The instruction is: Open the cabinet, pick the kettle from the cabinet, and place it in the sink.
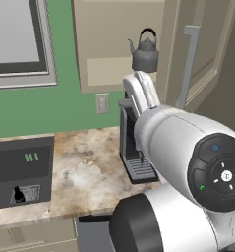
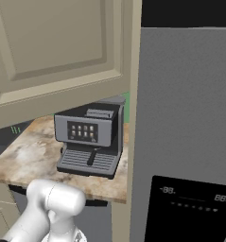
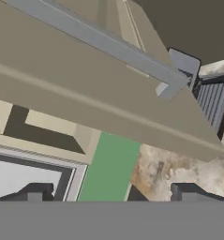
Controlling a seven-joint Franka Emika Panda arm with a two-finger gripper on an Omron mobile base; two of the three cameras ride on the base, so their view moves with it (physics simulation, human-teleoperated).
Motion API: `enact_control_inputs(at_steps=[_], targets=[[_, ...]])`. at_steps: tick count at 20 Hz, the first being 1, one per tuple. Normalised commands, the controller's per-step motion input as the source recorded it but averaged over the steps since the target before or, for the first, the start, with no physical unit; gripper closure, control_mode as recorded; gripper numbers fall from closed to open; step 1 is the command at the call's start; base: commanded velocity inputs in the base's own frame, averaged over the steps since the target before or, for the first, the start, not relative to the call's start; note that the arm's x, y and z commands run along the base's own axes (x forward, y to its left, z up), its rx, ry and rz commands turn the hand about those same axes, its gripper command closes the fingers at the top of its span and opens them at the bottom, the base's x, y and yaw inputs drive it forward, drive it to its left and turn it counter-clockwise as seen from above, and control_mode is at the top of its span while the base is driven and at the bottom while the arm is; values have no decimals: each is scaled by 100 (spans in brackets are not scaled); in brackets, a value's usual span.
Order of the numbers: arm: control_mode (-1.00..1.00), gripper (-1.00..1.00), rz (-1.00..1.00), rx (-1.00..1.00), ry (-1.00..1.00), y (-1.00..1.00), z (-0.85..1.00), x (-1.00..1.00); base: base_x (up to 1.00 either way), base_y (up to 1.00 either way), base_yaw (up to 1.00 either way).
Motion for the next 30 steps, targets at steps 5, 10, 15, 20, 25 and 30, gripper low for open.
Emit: enact_control_inputs(at_steps=[5, 10, 15, 20, 25, 30], targets=[[-100, -100, -13, 0, 0, 14, 0, 18, 0, 0, 0], [-100, -100, -13, 2, 0, 10, 0, 16, 0, 0, 0], [-100, -100, -14, 0, 0, -7, -1, 15, 0, 0, 0], [-100, -100, -17, 1, 0, -2, -7, 22, 0, 0, 0], [-100, -100, -17, 8, -4, 3, -15, 22, 0, 0, 0], [-100, -100, -16, 7, -7, -4, -13, 16, 0, 0, 0]])
